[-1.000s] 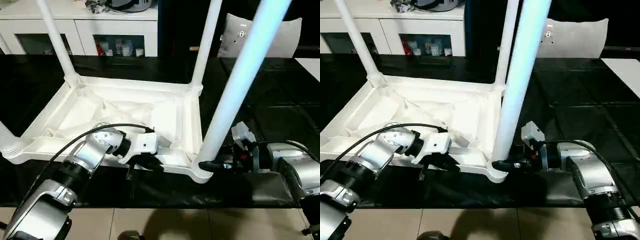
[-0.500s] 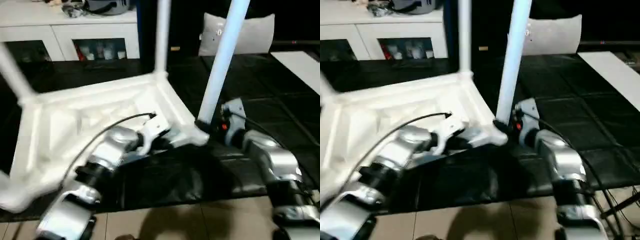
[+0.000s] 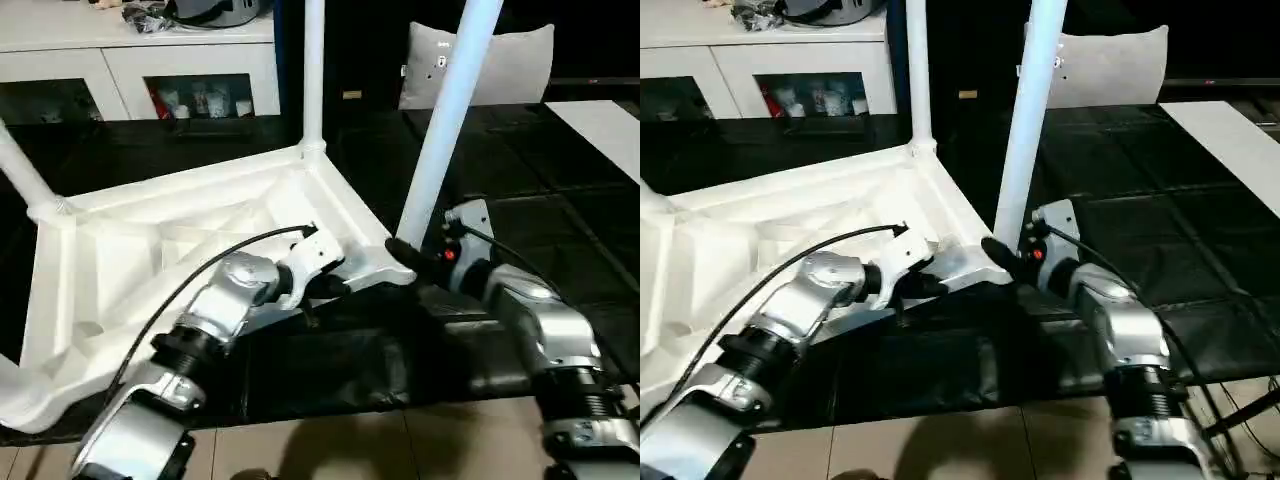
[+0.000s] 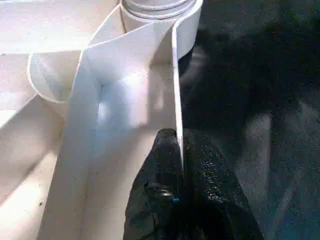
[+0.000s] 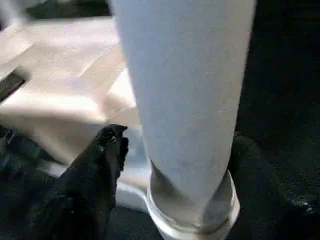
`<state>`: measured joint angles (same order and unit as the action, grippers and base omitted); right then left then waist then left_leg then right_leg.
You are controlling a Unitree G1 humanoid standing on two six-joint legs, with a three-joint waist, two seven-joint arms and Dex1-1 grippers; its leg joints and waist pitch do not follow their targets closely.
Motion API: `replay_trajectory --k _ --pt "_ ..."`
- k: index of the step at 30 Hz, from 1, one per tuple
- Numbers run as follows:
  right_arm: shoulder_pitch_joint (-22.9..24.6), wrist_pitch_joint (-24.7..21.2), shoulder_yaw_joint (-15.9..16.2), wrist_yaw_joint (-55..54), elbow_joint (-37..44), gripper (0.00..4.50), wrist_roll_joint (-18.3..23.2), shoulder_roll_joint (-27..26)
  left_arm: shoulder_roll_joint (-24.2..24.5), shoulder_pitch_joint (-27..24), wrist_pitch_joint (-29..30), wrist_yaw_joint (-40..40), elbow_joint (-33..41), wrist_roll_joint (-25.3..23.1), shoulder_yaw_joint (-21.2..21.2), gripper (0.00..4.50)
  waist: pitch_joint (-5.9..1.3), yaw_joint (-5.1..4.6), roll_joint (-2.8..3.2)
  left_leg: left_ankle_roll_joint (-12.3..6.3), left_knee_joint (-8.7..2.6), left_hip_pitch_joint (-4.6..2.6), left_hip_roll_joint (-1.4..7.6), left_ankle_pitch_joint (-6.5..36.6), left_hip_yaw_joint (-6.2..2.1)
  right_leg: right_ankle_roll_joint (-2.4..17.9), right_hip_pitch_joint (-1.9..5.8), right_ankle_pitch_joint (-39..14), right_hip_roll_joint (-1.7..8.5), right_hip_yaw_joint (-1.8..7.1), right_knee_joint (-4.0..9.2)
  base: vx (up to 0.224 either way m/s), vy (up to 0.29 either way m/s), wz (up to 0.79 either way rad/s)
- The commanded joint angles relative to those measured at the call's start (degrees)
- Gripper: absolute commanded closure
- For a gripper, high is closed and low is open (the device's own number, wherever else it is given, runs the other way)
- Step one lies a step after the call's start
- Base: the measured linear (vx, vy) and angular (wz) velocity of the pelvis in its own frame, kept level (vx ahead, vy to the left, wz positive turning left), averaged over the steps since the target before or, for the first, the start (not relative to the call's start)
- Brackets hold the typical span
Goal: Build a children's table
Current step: Rotate leg to tighten
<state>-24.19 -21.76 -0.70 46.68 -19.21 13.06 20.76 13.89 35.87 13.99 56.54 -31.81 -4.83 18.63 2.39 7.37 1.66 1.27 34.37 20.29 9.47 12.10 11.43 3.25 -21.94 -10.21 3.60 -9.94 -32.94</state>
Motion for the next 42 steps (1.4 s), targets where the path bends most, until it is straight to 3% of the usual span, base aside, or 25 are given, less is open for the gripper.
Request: replay_trajectory --k 1,8,13,14,22,30,36,38,39,40,41,42 --pt "0.32 0.84 1.88 5.24 0.82 0.84 0.46 1.59 1.53 -0.45 -3.46 5.2 3.1 1.01 1.54 4.5 -3.82 0.52 -0.87 -5.49 -3.43 -0.21 5.11 4.25 -2.73 0.54 3.38 -16.03 7.57 5.03 4.5 0.0 0.0 0.0" --pt "1.83 3.84 3.57 16.66 2.07 0.84 1.29 7.81 5.39 -1.51 -8.59 13.05 4.33 1.62 4.05 4.5 -3.9 2.25 -0.94 -5.33 -3.37 -0.59 5.71 4.28 -2.67 1.23 2.96 -15.84 7.62 5.15 4.21 0.0 0.0 0.0" --pt "3.04 6.0 5.92 24.33 3.12 0.84 2.32 10.8 8.05 -2.0 -12.21 18.24 4.77 0.9 6.46 4.5 -3.77 2.77 -1.08 -5.26 -3.37 -0.47 5.46 5.05 -2.57 0.88 3.06 -17.52 7.73 5.1 4.38 0.0 0.0 0.0" --pt "3.38 5.72 6.35 26.61 3.39 1.1 3.16 11.31 8.71 -2.21 -13.0 19.87 5.19 0.87 7.0 4.5 -3.72 2.83 -1.09 -5.36 -3.35 -0.46 5.38 5.2 -2.52 0.6 3.05 -18.0 7.67 5.06 4.55 0.0 0.0 0.0" --pt "4.49 4.64 8.71 33.73 4.54 1.64 4.95 12.44 9.92 -1.51 -15.69 22.71 4.59 0.44 8.42 4.5 -3.82 3.7 -1.2 -5.0 -3.32 -0.56 5.5 5.24 -2.53 0.5 2.93 -18.57 7.69 5.07 4.54 0.0 0.0 0.0" --pt "4.75 2.84 9.61 35.91 4.89 2.31 5.97 12.78 9.38 -0.82 -15.48 22.88 3.28 1.05 8.13 4.5 -3.85 3.81 -1.24 -4.58 -3.36 -0.54 5.51 4.96 -2.61 0.32 2.97 -18.43 7.69 4.99 4.53 0.0 0.0 0.0" --pt "5.03 -0.31 8.36 34.25 6.36 2.38 8.37 11.44 8.33 -1.0 -11.74 21.58 3.91 2.9 6.53 4.5 -3.83 3.82 -1.33 -4.56 -3.38 -0.47 5.48 4.66 -2.62 0.28 3.05 -18.52 7.71 4.95 4.55 0.0 0.0 0.0" --pt "4.42 -2.37 6.75 28.28 6.65 2.38 8.6 8.79 6.96 -0.7 -7.73 18.45 3.98 3.31 5.1 4.5 -3.63 3.49 -1.34 -4.12 -3.5 -0.51 5.53 5.02 -2.62 0.34 2.88 -19.57 7.68 4.91 4.73 0.0 0.0 0.0" --pt "3.26 -2.3 5.65 20.25 5.4 2.38 6.35 5.48 5.11 -0.01 -3.64 14.65 3.6 3.46 3.63 4.5 -3.51 3.21 -1.23 -3.25 -3.54 -0.86 5.41 5.99 -2.61 0.26 2.67 -21.68 7.73 4.78 5.24 0.0 0.0 0.0" --pt "3.17 -2.28 5.58 19.63 5.29 2.38 6.16 5.22 4.96 0.05 -3.34 14.36 3.57 3.47 3.51 4.5 -3.4 3.02 -1.27 -2.74 -3.56 -0.92 5.28 6.62 -2.6 0.01 2.67 -23.14 7.78 4.71 5.45 0.0 0.0 0.0" --pt "2.11 -2.98 4.99 14.08 4.12 2.39 4.47 2.96 3.61 0.55 -1.6 11.55 2.98 3.43 2.6 4.5 -3.38 2.86 -1.49 -2.26 -3.54 -0.89 4.7 7.04 -2.54 -1.4 2.99 -25.8 7.79 4.46 5.89 0.0 0.0 0.0" --pt "1.44 -3.56 4.6 10.54 3.44 2.4 3.39 1.51 2.75 0.87 -0.49 9.72 2.62 3.43 2.04 4.5 -3.23 2.13 -1.36 -1.88 -3.68 -0.75 4.73 6.87 -2.69 -1.73 2.88 -26.44 7.63 4.29 6.1 0.0 0.0 0.0"
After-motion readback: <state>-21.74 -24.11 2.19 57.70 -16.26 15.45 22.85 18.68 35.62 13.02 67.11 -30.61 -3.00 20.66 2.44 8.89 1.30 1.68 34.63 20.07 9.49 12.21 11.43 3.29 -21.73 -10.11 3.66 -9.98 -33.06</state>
